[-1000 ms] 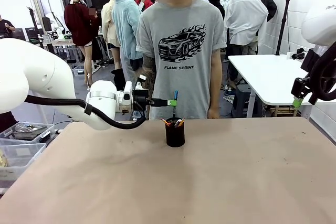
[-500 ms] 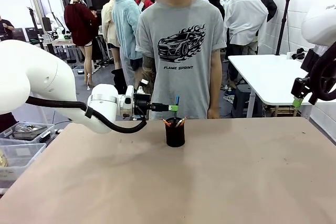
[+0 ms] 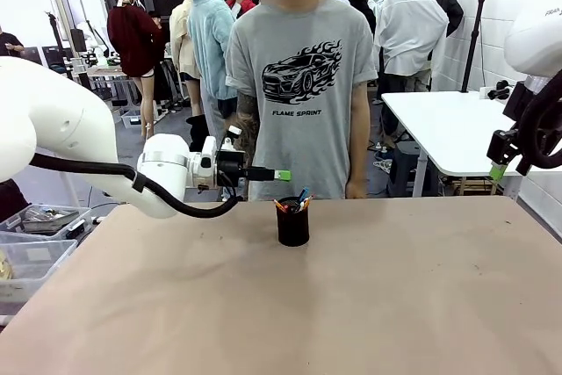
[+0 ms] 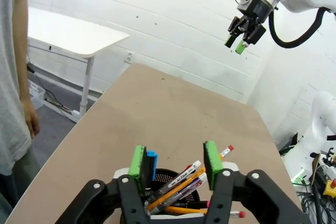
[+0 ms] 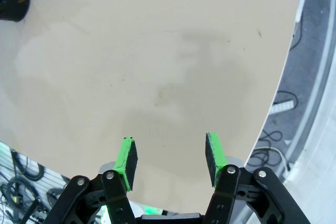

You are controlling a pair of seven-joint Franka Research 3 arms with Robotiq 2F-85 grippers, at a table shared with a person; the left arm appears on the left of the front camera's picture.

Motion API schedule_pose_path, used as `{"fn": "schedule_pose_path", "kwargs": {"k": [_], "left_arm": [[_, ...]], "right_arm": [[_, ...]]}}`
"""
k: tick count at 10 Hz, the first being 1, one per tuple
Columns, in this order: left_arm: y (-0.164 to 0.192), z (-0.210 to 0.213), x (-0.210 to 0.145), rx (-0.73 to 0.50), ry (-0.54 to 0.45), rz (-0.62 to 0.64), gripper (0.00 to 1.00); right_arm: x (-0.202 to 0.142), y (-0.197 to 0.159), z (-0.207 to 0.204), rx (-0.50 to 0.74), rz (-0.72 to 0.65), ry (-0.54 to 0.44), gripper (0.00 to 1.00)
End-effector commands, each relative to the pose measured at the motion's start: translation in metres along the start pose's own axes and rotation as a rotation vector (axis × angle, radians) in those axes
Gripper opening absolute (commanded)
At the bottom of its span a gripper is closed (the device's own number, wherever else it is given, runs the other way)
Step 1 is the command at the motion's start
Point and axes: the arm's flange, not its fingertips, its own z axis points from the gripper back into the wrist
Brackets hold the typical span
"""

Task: Place the pens into the pen holder.
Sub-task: Pick up a writing instrument from the table and place it into the Pen holder.

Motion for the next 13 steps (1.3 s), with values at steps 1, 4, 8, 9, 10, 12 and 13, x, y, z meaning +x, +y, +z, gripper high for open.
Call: {"fn": "schedule_pose_path", "kwargs": {"k": [1, 4, 8, 9, 10, 12, 13], "left_arm": [[-0.022, 0.036, 0.022, 0.046, 0.077, 0.033, 0.63], [-0.068, 0.127, 0.070, 0.285, 0.380, 0.155, 0.63], [-0.136, 0.244, 0.075, 0.724, 0.687, 0.380, 0.63], [-0.156, 0.267, 0.065, 0.812, 0.754, 0.483, 0.63], [-0.171, 0.292, 0.056, 0.942, 0.799, 0.563, 0.75], [-0.209, 0.327, 0.038, 1.078, 0.816, 0.677, 1.00], [-0.221, 0.338, 0.033, 1.155, 0.796, 0.667, 1.00]], "right_arm": [[-0.001, 0.001, 0.000, -0.007, 0.000, -0.002, 0.66], [-0.001, 0.001, 0.000, -0.007, 0.000, -0.002, 0.66], [-0.001, 0.001, 0.000, -0.007, 0.000, -0.002, 0.66], [-0.001, 0.001, 0.000, -0.007, 0.000, -0.002, 0.66], [-0.001, 0.001, 0.000, -0.007, 0.000, -0.002, 0.66], [-0.001, 0.001, 0.000, -0.007, 0.000, -0.002, 0.66], [-0.001, 0.001, 0.000, -0.007, 0.000, -0.002, 0.66]]}}
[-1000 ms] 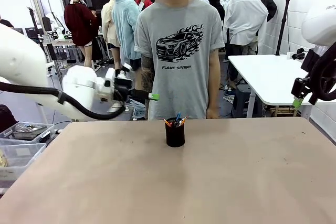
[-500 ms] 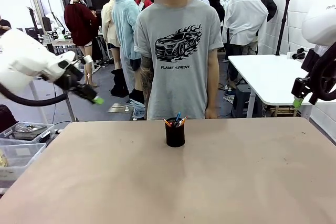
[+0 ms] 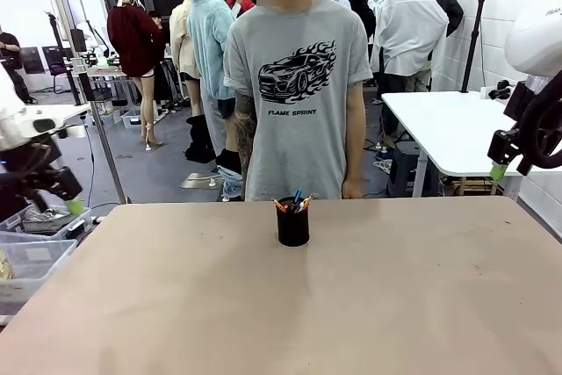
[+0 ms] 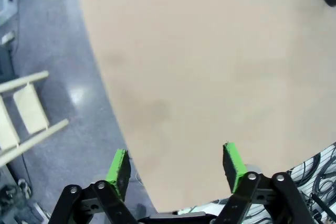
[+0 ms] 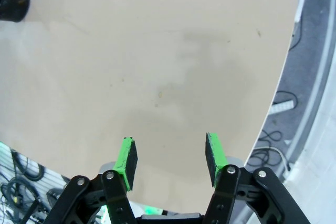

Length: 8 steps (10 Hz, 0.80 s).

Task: Place the pens into the pen holder.
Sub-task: Pick up a writing instrument from the table and place it into the Pen holder.

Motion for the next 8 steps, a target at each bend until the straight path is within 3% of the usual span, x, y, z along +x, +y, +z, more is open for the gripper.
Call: {"fn": "schedule_pose_path", "kwargs": {"k": [1, 2, 3, 8], "left_arm": [[-0.007, 0.008, -0.021, 0.082, -0.049, 0.047, 1.00], [-0.011, -0.001, -0.029, 0.122, -0.099, 0.066, 1.00], [0.002, 0.009, -0.013, 0.027, -0.012, 0.030, 1.00], [0.002, 0.009, -0.013, 0.027, -0.012, 0.030, 1.00]], "right_arm": [[-0.001, 0.002, -0.001, -0.008, 0.002, -0.001, 0.66], [-0.001, 0.002, -0.001, -0.008, 0.002, -0.001, 0.66], [-0.001, 0.002, -0.001, -0.008, 0.002, -0.001, 0.66], [-0.001, 0.002, -0.001, -0.008, 0.002, -0.001, 0.66]]}}
